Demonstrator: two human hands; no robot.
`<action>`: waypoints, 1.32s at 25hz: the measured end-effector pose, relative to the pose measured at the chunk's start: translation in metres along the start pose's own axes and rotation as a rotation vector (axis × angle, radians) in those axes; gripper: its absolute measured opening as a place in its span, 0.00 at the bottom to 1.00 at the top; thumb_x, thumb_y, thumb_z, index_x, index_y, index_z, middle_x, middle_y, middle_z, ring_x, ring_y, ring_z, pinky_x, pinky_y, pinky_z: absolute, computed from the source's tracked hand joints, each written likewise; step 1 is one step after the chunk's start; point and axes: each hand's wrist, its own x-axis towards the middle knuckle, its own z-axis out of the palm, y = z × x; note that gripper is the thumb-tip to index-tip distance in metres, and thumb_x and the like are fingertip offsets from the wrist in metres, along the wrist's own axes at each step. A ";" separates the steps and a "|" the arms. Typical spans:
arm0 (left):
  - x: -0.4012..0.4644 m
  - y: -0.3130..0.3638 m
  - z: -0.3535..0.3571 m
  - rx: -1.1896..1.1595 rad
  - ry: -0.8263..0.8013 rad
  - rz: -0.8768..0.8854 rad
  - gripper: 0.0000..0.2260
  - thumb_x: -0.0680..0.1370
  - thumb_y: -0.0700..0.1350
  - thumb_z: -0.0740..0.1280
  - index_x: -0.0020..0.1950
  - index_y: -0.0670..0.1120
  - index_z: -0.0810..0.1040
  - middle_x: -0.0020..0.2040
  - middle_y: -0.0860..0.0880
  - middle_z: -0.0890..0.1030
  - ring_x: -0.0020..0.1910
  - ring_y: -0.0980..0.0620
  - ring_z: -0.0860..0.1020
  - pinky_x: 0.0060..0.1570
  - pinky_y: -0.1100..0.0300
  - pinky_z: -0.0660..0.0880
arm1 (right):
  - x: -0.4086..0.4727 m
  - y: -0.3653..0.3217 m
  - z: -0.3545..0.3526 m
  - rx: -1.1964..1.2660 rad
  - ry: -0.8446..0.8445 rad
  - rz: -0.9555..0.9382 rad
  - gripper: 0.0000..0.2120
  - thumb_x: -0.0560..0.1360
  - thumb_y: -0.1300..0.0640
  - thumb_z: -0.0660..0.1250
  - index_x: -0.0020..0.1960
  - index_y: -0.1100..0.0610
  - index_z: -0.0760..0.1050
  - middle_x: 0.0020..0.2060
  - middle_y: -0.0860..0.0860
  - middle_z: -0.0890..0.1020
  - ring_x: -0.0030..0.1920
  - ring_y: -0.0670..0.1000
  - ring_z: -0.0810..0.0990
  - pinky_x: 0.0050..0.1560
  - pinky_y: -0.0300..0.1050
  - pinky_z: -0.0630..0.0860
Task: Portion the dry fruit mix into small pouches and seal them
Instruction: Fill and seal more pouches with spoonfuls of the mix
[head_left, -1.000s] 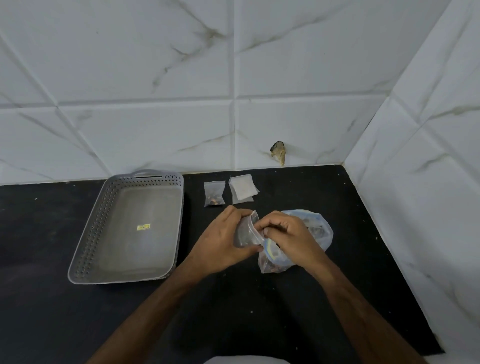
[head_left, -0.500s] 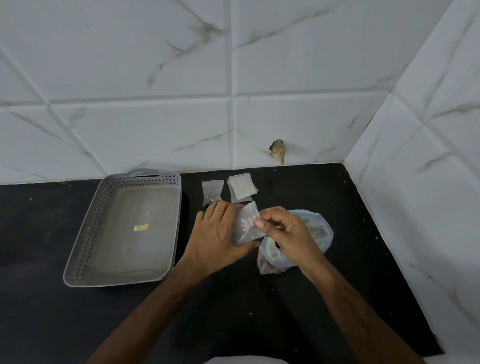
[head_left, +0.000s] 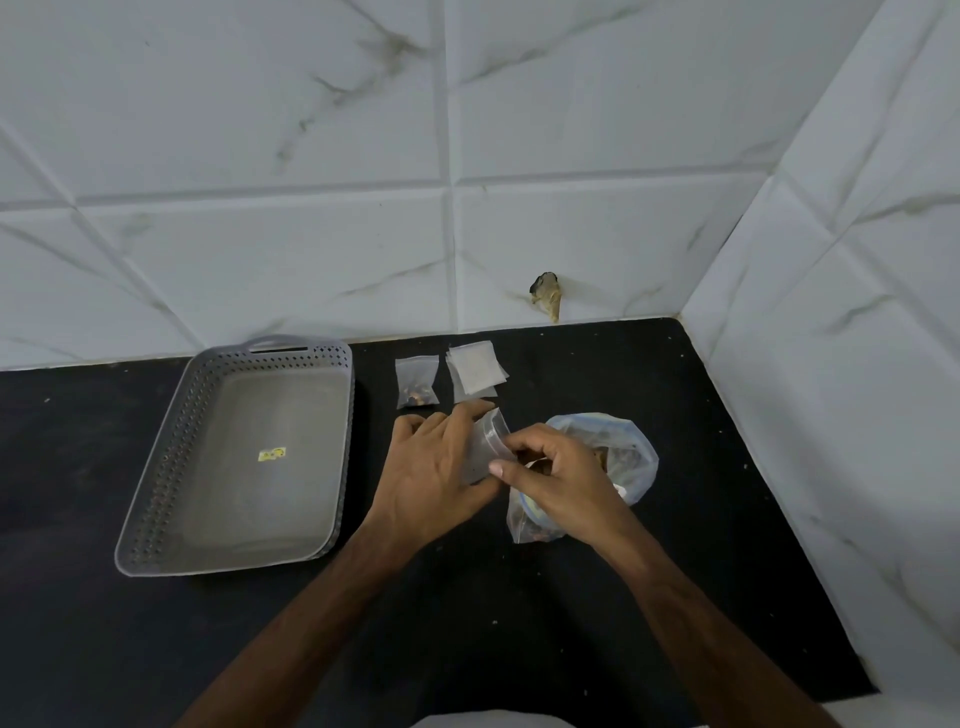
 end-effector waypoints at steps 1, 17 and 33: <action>-0.001 0.000 0.002 -0.004 -0.002 0.021 0.26 0.75 0.64 0.63 0.66 0.49 0.72 0.55 0.52 0.83 0.51 0.52 0.82 0.52 0.52 0.72 | -0.001 0.001 0.000 -0.006 -0.005 0.004 0.10 0.77 0.52 0.73 0.58 0.48 0.82 0.52 0.46 0.83 0.54 0.43 0.82 0.55 0.43 0.80; 0.003 0.007 0.057 -0.056 -0.497 0.211 0.27 0.78 0.65 0.63 0.72 0.53 0.68 0.75 0.56 0.69 0.65 0.56 0.75 0.64 0.52 0.68 | -0.018 0.081 -0.083 -0.794 0.031 0.418 0.15 0.79 0.44 0.67 0.63 0.47 0.71 0.53 0.46 0.79 0.51 0.45 0.79 0.52 0.45 0.78; -0.033 0.021 0.071 -0.812 -0.467 -0.400 0.10 0.78 0.53 0.72 0.59 0.58 0.81 0.79 0.56 0.60 0.77 0.58 0.64 0.71 0.57 0.69 | 0.007 0.104 -0.061 -0.797 0.016 0.181 0.08 0.80 0.59 0.64 0.56 0.55 0.80 0.57 0.54 0.76 0.57 0.54 0.75 0.56 0.52 0.77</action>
